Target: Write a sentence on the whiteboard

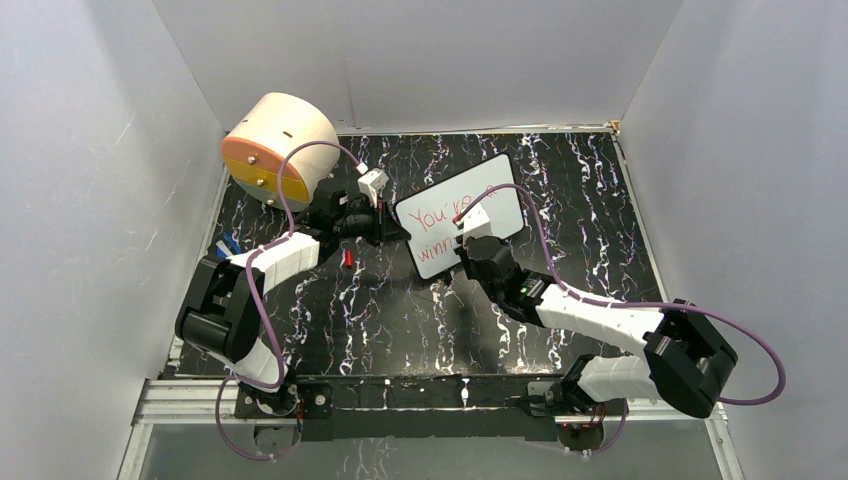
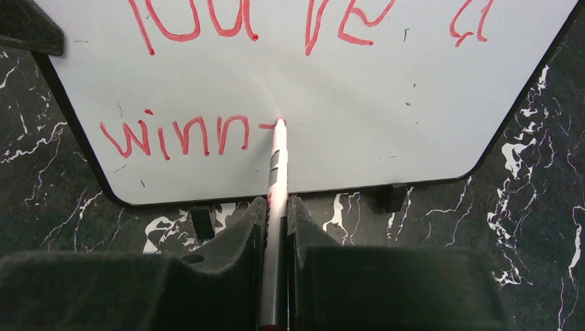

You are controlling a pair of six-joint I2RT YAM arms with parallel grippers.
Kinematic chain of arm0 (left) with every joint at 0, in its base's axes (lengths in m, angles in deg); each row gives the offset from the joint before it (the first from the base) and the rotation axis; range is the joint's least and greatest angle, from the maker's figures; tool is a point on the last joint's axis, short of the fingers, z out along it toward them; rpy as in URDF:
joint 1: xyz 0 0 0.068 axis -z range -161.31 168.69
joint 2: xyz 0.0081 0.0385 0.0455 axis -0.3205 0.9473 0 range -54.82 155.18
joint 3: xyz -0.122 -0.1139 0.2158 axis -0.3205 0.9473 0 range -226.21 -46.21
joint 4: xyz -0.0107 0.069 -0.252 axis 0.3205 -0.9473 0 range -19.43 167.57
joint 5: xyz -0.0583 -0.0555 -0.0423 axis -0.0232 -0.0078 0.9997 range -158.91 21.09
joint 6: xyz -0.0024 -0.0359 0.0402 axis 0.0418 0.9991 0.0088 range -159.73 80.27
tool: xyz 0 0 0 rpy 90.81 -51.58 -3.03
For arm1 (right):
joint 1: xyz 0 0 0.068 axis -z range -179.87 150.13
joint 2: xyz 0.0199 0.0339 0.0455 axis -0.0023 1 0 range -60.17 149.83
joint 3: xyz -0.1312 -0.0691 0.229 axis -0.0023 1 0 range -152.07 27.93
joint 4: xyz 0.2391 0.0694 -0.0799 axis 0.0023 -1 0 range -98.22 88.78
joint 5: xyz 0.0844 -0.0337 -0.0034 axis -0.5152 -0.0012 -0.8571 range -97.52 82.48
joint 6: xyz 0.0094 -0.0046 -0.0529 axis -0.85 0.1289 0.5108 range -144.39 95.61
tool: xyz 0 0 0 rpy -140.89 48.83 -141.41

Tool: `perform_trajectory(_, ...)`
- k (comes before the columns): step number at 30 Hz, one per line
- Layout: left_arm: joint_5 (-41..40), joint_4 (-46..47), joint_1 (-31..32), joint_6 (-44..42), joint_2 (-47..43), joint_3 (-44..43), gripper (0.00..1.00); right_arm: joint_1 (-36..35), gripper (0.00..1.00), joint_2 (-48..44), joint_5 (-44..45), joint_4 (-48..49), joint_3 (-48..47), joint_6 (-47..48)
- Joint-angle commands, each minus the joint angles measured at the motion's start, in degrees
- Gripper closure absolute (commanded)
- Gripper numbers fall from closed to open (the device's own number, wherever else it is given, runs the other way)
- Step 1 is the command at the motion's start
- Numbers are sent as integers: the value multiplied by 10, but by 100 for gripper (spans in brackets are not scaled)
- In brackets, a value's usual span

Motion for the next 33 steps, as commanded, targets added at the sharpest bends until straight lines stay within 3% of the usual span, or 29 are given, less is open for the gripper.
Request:
perform_trajectory(1,-5,-19,3,-15,-15,-12,100,3,100,-11,-10,48,-22,4)
perform_trajectory(15,-5,-20,3,-16,-14,-11,100,3,100,-11,-20,50,-24,11)
perform_trajectory(33,-8,-20,3,-16,-18,-11,100,3,100,-1,-54,-27,-24,-5)
